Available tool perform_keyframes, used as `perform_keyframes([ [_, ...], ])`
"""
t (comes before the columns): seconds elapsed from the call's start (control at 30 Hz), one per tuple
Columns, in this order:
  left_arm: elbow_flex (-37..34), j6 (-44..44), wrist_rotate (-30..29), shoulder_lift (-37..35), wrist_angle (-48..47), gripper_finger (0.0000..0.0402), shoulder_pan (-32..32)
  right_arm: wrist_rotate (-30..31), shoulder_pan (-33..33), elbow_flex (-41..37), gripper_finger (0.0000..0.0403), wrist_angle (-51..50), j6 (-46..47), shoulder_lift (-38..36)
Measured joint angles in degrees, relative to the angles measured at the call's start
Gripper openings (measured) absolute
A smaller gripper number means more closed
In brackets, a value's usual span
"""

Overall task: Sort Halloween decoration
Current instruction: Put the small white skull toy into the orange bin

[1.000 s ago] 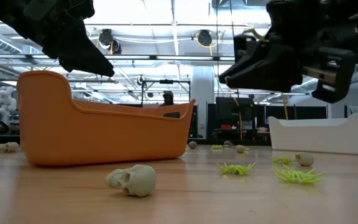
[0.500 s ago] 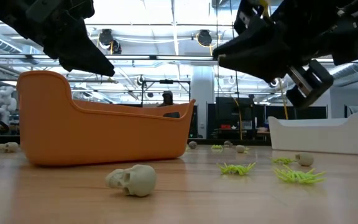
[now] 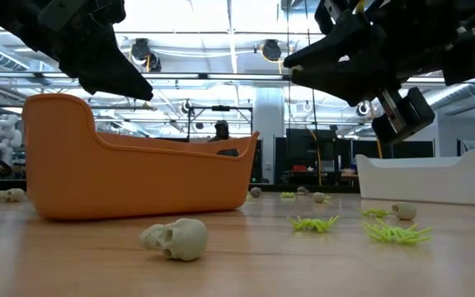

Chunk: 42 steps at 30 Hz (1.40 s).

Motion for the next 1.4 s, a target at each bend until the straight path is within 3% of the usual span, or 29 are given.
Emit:
perform_keyframes([
  [0.27, 0.0, 0.0, -0.3, 0.0, 0.5, 0.0144, 0.0, -0.1, 0.9, 0.0, 0.0043, 0.5, 2.0, 0.0],
  [0.5, 0.0, 0.0, -0.3, 0.0, 0.9, 0.0144, 0.0, -0.2, 1.7, 0.0, 0.0043, 2.2, 11.2, 0.0],
  [0.97, 0.0, -0.1, -0.3, 0.0, 0.9, 0.0144, 0.0, -3.1, 1.8, 0.0, 0.0043, 4.7, 53.3, 0.0],
  [1.4, 0.0, -0.1, -0.3, 0.0, 0.9, 0.0144, 0.0, -2.8, 1.8, 0.0, 0.0043, 4.4, 74.0, 0.0],
])
